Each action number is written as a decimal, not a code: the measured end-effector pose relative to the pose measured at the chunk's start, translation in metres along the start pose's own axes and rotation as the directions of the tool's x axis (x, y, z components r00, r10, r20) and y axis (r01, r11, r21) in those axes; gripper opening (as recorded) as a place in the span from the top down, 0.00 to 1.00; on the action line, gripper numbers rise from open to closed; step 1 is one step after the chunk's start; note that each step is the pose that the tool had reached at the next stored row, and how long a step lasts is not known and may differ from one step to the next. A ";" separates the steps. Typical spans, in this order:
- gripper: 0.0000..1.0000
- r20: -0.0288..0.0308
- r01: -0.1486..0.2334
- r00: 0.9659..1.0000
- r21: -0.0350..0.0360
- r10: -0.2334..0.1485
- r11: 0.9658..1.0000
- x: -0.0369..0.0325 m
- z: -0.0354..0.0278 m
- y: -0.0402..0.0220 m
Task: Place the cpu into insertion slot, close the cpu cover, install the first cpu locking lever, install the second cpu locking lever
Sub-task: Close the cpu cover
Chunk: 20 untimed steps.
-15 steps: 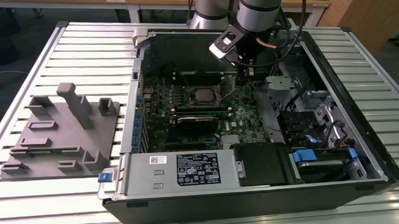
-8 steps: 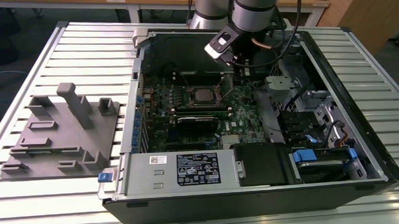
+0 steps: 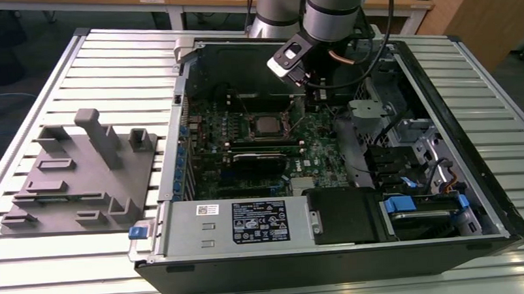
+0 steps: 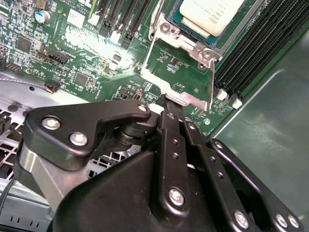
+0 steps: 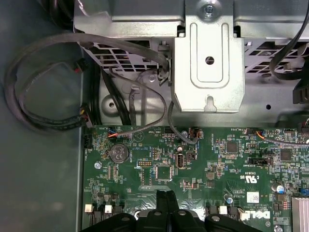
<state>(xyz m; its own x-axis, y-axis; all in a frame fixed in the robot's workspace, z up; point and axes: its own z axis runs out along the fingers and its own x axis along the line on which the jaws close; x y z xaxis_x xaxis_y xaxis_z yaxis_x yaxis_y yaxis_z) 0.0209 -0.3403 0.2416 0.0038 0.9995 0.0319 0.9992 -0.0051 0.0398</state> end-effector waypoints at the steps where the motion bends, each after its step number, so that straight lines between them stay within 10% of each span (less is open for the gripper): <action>1: 0.89 0.000 0.000 1.000 0.000 0.000 1.000 0.0000 0.0000 -0.0003; 20: 0.89 0.000 0.000 1.000 0.000 0.000 1.000 -0.0001 0.0008 -0.0081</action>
<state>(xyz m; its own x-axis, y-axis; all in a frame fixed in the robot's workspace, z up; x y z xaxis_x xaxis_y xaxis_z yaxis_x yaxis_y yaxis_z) 0.0129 -0.3403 0.2405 0.0038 0.9995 0.0319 0.9992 -0.0050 0.0398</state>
